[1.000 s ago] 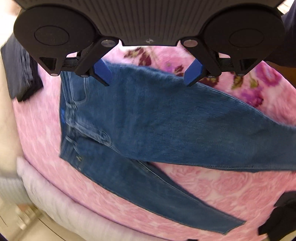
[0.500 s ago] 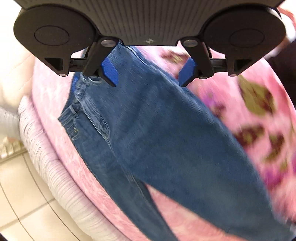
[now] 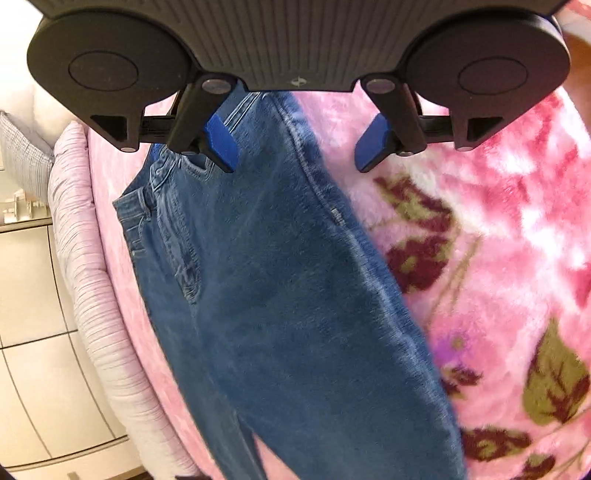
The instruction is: Fold clothes
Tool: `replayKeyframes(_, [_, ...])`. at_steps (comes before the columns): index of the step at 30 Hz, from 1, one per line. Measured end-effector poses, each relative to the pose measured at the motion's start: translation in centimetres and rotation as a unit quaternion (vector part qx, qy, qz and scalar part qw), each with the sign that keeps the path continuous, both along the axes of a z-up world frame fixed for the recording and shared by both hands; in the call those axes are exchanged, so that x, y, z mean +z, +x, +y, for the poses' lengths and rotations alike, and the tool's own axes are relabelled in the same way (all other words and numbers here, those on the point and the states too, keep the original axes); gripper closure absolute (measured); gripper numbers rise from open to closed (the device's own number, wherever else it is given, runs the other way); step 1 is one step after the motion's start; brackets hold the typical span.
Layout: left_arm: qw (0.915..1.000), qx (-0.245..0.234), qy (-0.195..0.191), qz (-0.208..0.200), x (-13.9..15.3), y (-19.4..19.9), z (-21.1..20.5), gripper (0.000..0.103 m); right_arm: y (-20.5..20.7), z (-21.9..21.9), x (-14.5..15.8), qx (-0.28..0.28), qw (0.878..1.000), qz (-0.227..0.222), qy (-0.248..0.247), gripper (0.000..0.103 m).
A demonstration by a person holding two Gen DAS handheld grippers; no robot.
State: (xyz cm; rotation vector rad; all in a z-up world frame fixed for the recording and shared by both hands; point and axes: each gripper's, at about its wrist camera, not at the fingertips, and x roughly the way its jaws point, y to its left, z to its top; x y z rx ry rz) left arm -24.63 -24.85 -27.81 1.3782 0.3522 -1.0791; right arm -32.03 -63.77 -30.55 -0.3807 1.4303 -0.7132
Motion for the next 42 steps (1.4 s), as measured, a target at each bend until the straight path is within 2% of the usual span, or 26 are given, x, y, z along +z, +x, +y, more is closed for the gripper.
replayKeyframes(3, [0.9997,0.01,-0.013,-0.018,0.1,0.4,-0.1,0.036,-0.4,-0.5,0.2,0.005,1.0,-0.004,-0.021,0.039])
replayKeyframes(8, [0.9987,0.01,0.025,-0.043,-1.5,1.1,-0.3,0.037,-0.5,-1.2,-0.3,0.011,1.0,0.013,-0.022,0.04])
replayKeyframes(11, [0.9981,0.018,0.036,-0.047,-2.0,2.1,0.1,0.041,-0.6,-1.4,-0.7,0.021,0.999,0.021,-0.031,0.04])
replayKeyframes(13, [0.9984,0.03,0.031,-0.037,-1.6,2.8,0.1,0.049,-1.0,-2.0,-0.7,0.014,0.999,0.028,-0.039,0.04])
replayKeyframes(15, [0.9986,0.022,0.034,-0.034,-1.5,2.7,0.1,0.07,-1.5,-2.5,-0.9,0.006,0.998,0.034,-0.043,0.042])
replayKeyframes(16, [0.9986,0.016,0.037,-0.034,-1.5,2.5,0.0,0.074,-1.7,-2.6,-1.1,0.004,0.998,0.034,-0.043,0.043])
replayKeyframes(17, [0.9986,0.015,0.04,-0.032,-1.6,2.4,-0.1,0.08,-1.6,-2.2,-1.2,0.014,0.998,0.036,-0.045,0.046])
replayKeyframes(20, [0.9985,0.028,0.04,-0.026,-1.7,2.5,-0.4,0.083,-1.5,-1.6,-1.4,0.039,0.997,0.039,-0.046,0.055])
replayKeyframes(22, [0.9984,0.025,0.046,-0.021,-1.7,2.5,-0.6,0.094,-1.5,-1.7,-1.5,0.049,0.997,0.037,-0.039,0.062])
replayKeyframes(23, [0.9983,0.021,0.051,-0.019,-1.7,2.5,-0.7,0.096,-1.5,-1.7,-1.5,0.05,0.998,0.035,-0.031,0.08])
replayKeyframes(24, [0.9982,0.019,0.054,-0.019,-1.5,2.4,-0.8,0.097,-1.6,-2.0,-1.1,0.045,0.998,0.03,-0.024,0.091])
replayKeyframes(27, [0.9982,0.02,0.054,-0.017,0.4,3.0,-1.1,0.098,-1.6,-2.8,0.4,0.028,1.0,0.013,-0.004,0.094])
replayKeyframes(30, [0.9984,0.018,0.053,-0.013,3.3,3.9,-1.4,0.098,-1.9,-3.5,3.2,0.017,1.0,-0.002,0.004,0.094])
replayKeyframes(33, [0.9986,0.02,0.048,-0.008,6.8,5.4,-2.3,0.098,-2.1,-3.0,6.6,0.023,1.0,-0.012,0.01,0.094])
replayKeyframes(35, [0.999,0.019,0.04,-0.007,9.1,6.5,-3.3,0.098,-2.2,-4.5,8.7,0.034,0.999,-0.015,0.015,0.094])
replayKeyframes(38, [0.9993,0.021,0.032,0.001,12.1,9.1,-5.9,0.098,-1.8,-6.6,11.5,0.046,0.998,-0.018,0.028,0.095])
replayKeyframes(42, [0.9983,0.006,0.051,0.026,15.0,13.4,-10.3,0.098,-0.6,-10.2,14.4,0.069,0.995,-0.002,0.074,0.095])
